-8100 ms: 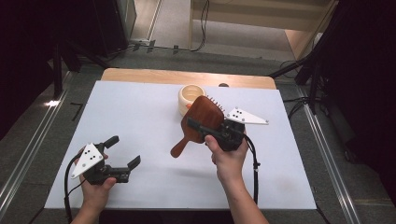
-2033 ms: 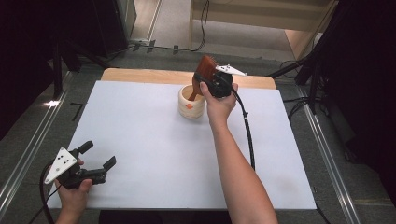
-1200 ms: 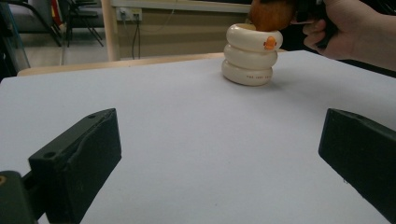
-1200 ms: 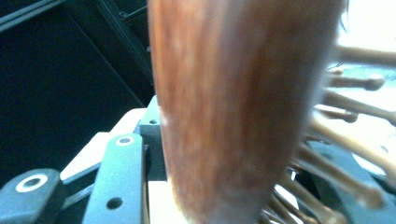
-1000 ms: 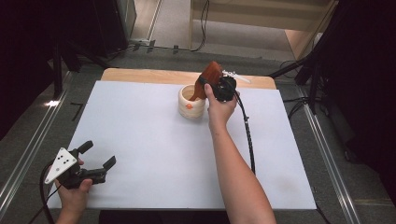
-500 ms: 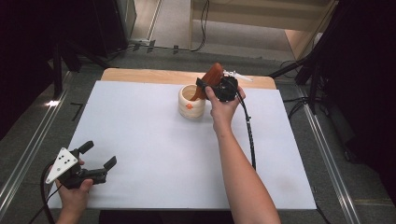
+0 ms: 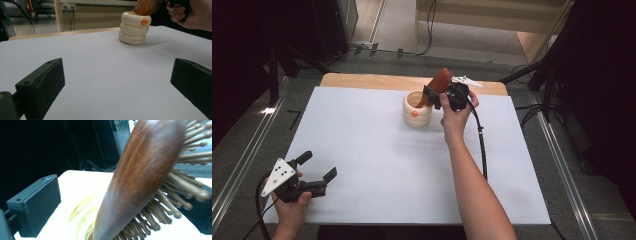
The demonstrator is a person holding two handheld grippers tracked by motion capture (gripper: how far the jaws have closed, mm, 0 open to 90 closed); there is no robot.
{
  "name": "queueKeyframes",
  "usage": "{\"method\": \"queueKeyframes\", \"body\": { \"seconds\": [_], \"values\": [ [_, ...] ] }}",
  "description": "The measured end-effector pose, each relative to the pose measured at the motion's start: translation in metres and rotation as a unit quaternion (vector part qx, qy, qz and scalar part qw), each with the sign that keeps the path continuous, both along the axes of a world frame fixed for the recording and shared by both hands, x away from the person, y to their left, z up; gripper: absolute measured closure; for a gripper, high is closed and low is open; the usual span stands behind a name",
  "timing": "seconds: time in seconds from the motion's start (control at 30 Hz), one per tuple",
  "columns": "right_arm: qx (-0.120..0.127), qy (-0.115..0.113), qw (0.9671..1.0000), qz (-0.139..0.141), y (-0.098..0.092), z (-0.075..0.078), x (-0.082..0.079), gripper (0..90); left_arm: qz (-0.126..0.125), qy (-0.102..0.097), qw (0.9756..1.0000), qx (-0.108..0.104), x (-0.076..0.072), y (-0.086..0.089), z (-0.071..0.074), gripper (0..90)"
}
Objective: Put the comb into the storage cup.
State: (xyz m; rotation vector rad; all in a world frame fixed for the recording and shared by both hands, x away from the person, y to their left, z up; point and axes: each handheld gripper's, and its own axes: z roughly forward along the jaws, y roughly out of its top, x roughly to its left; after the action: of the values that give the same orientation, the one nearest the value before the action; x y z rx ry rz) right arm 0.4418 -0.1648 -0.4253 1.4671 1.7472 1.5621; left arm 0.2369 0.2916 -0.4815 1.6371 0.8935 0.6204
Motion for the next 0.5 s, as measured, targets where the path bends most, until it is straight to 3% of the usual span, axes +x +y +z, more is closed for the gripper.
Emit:
{"method": "queueKeyframes", "body": {
  "seconds": [0.5],
  "values": [
    [-0.007, -0.033, 0.9994, -0.001, -0.026, 0.016, -0.029, 0.0, -0.003, -0.002, 1.0, 0.004, 0.0, -0.001, 0.0, 0.0]
  ]
}}
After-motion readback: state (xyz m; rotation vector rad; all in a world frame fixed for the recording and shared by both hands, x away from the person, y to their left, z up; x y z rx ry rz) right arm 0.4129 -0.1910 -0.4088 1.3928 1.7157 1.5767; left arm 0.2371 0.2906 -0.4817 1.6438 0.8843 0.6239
